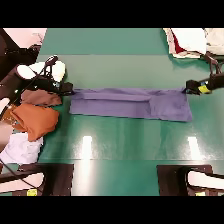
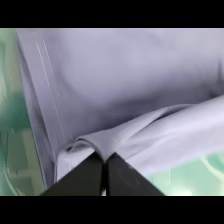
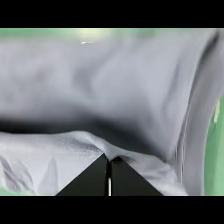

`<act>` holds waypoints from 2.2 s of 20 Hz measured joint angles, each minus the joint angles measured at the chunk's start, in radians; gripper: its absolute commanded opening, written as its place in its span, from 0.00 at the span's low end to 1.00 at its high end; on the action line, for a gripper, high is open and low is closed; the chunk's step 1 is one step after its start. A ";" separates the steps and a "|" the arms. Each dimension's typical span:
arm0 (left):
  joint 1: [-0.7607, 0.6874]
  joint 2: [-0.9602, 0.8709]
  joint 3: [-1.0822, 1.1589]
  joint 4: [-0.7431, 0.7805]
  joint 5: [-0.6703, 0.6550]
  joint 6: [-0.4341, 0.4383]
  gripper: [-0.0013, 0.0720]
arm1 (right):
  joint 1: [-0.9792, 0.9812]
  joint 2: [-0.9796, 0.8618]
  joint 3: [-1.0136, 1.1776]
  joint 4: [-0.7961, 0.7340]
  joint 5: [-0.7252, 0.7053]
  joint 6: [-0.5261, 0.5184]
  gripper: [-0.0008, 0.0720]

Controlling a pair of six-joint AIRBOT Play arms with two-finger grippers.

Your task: Fold the shirts.

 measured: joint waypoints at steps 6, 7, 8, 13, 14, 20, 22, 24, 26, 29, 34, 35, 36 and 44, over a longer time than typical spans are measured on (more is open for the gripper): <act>0.002 -0.093 0.045 -0.027 0.131 -0.013 0.89 | 0.014 -0.225 0.245 0.075 -0.036 0.004 0.76; 0.002 -0.098 0.053 -0.027 0.145 -0.025 0.83 | 0.013 -0.253 0.280 0.105 -0.043 0.004 0.76; 0.002 -0.101 0.066 -0.027 0.146 -0.031 0.83 | 0.008 -0.273 0.311 0.135 -0.042 0.004 0.76; 0.000 -0.108 0.163 -0.029 0.006 -0.048 0.06 | -0.095 -0.287 0.376 0.195 0.102 -0.049 0.76; -0.002 -0.109 0.173 -0.032 -0.029 -0.045 0.06 | -0.127 -0.278 0.364 0.197 0.130 -0.066 0.82; -0.004 -0.110 0.197 -0.087 -0.128 -0.027 0.05 | -0.305 -0.275 0.195 0.228 0.229 -0.149 0.99; -0.018 -0.111 0.198 -0.099 -0.141 -0.025 0.05 | -0.330 -0.307 0.154 0.245 0.237 -0.187 0.99; -0.049 -0.113 0.198 -0.106 -0.144 -0.025 0.05 | -0.330 -0.343 0.134 0.258 0.243 -0.224 0.99; -0.088 -0.116 0.195 -0.109 -0.146 -0.024 0.05 | -0.314 -0.373 0.124 0.279 0.254 -0.258 0.98; -0.140 -0.121 0.193 -0.109 -0.136 -0.025 0.05 | -0.280 -0.400 0.117 0.296 0.262 -0.300 0.80; -0.226 -0.153 0.195 -0.108 -0.110 -0.037 0.05 | -0.233 -0.420 0.111 0.314 0.254 -0.347 0.06; -0.244 -0.166 0.200 -0.108 -0.101 -0.041 0.05 | -0.230 -0.420 0.111 0.325 0.266 -0.352 0.04; -0.262 -0.182 0.213 -0.109 -0.086 -0.044 0.05 | -0.227 -0.418 0.111 0.338 0.280 -0.356 0.04; -0.403 -0.408 0.481 -0.111 -0.040 -0.071 0.05 | -0.178 -0.229 0.136 0.416 0.343 -0.289 0.03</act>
